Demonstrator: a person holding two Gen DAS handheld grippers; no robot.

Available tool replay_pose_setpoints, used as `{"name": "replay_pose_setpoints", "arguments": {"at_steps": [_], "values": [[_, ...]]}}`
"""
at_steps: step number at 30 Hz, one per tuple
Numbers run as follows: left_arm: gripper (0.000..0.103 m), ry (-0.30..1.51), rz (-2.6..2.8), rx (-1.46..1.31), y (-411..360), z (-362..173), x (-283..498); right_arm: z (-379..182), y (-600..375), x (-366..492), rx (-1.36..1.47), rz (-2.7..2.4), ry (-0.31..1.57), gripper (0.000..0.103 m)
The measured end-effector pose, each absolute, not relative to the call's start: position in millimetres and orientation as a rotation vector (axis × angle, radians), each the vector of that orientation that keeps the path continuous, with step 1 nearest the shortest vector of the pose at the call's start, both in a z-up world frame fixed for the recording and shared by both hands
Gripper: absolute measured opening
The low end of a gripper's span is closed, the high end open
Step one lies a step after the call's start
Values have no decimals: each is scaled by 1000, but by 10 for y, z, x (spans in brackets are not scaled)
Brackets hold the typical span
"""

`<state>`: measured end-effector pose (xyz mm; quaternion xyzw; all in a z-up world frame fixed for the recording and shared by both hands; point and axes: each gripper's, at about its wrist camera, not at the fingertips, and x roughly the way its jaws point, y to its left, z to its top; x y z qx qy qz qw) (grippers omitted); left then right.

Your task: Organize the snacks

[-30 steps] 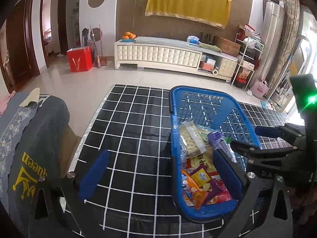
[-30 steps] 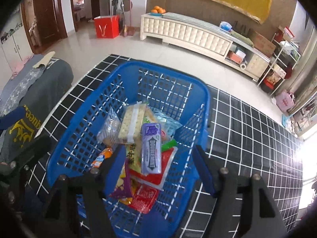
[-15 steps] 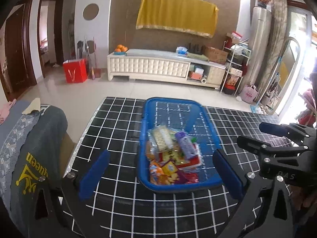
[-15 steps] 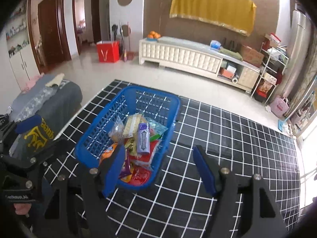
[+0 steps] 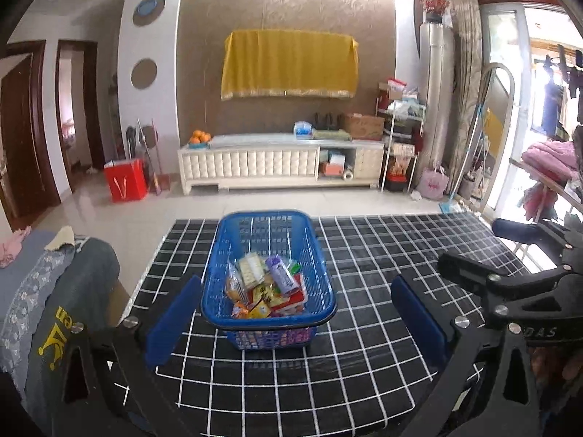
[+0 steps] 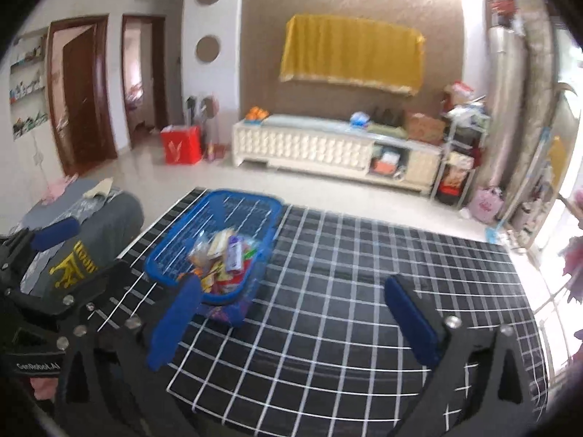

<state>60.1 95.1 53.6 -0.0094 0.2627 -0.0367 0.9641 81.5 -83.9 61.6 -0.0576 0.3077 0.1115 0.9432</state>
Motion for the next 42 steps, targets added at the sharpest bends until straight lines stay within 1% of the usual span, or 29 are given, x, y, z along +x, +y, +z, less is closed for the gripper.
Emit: {"name": "replay_pose_setpoints", "arguments": {"at_steps": [4, 17, 42], "values": [[103, 502, -83, -9, 827, 576, 471, 623, -992, 664, -85, 223, 610, 103], [103, 489, -107, 5, 650, 633, 348, 584, -1230, 379, -9, 222, 584, 103], [103, 508, -105, 16, 626, 624, 314, 600, -1309, 284, 16, 244, 578, 103]]}}
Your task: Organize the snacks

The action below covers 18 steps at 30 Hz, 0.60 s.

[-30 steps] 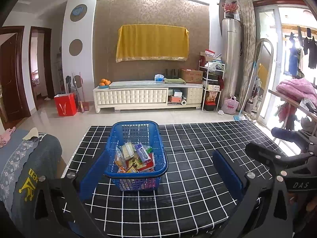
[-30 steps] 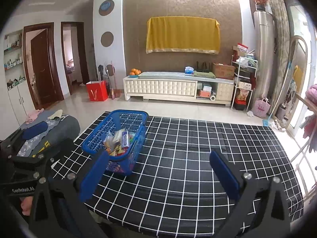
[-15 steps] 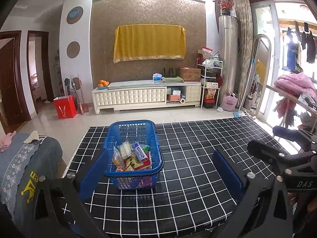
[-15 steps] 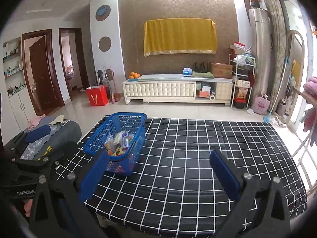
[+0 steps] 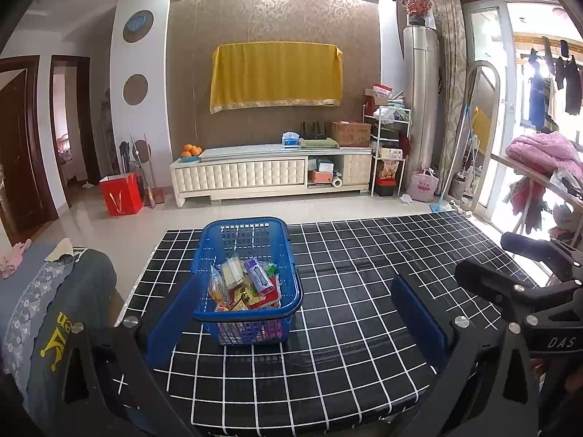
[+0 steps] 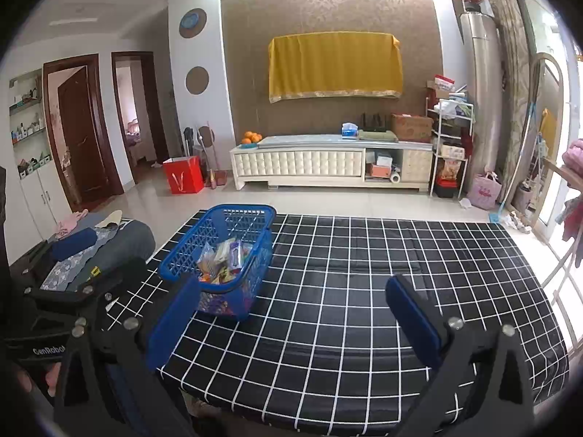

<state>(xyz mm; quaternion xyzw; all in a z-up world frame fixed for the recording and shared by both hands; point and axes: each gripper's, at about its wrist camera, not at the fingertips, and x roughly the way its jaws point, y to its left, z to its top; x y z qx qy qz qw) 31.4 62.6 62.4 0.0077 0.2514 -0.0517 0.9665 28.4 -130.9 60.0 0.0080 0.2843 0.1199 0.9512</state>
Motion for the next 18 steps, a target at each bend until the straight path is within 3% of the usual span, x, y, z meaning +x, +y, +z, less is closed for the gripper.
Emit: {"name": "replay_pose_setpoints", "arguments": {"at_steps": [18], "values": [[103, 517, -128, -1, 657, 627, 315, 599, -1319, 274, 19, 245, 583, 103]]}}
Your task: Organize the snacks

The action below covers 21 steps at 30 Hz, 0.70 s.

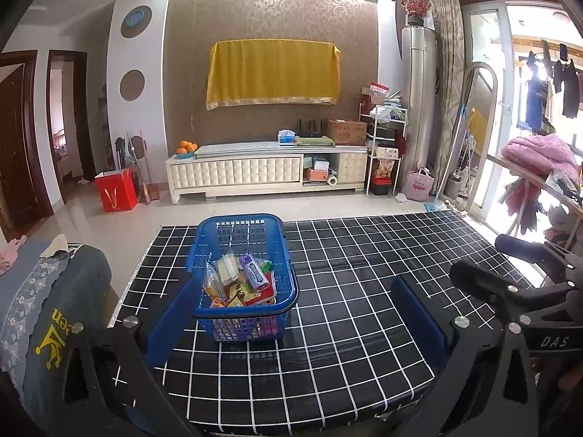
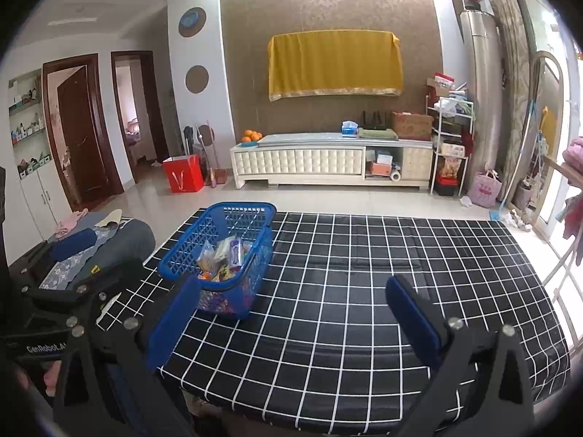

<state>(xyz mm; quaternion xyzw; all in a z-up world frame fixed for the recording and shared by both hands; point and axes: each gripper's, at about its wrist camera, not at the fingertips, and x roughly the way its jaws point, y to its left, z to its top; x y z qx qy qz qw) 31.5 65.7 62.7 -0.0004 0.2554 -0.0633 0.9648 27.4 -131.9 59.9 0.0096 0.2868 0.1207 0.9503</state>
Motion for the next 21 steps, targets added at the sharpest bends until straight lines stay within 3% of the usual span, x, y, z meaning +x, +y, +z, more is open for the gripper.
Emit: {"name": "replay_pose_setpoints", "arguments": {"at_steps": [21], "values": [[103, 521, -131, -7, 678, 618, 289, 595, -1331, 260, 16, 251, 587, 103]]}}
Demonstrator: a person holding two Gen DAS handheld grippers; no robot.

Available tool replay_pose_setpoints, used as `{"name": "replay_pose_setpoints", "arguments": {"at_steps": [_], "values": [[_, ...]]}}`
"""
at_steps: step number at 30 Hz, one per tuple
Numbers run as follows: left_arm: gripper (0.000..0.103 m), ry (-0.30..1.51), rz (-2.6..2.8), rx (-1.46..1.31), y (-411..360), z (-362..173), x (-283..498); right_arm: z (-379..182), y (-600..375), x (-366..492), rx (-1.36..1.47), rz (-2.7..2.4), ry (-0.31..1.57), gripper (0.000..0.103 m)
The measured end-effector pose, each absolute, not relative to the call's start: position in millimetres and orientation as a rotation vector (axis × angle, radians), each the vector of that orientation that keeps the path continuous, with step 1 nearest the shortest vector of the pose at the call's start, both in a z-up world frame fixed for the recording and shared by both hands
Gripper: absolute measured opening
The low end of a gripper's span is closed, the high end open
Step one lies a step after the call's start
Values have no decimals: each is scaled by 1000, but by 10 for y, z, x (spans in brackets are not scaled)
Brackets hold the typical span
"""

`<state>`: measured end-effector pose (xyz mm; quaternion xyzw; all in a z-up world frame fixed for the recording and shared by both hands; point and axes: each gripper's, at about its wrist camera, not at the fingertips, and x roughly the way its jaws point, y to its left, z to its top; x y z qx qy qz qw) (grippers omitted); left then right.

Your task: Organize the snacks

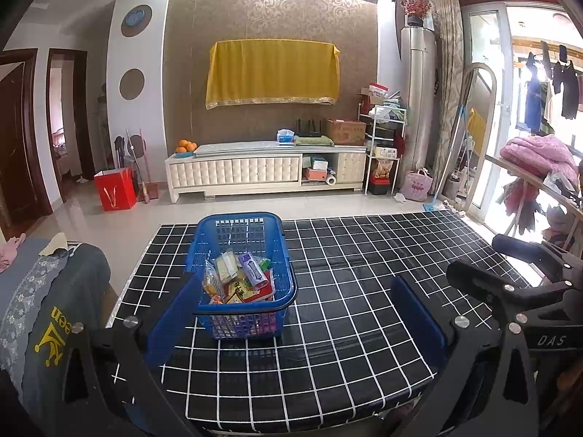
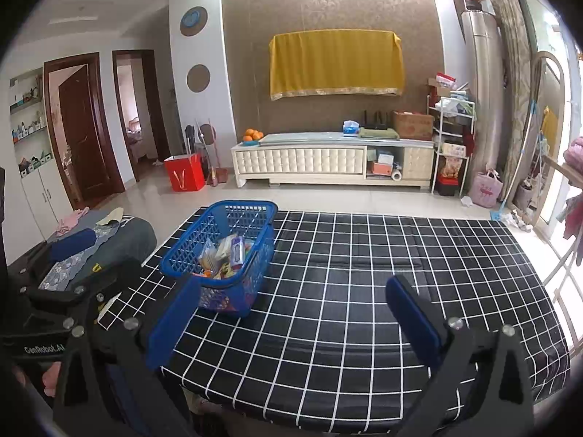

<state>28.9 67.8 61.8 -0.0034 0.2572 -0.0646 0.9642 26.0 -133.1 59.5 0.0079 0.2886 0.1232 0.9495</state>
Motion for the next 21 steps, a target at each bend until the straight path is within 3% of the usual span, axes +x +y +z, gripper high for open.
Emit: {"name": "replay_pose_setpoints", "arguments": {"at_steps": [21], "values": [[103, 516, -143, 0, 663, 597, 253, 584, -1358, 231, 16, 247, 593, 103]]}}
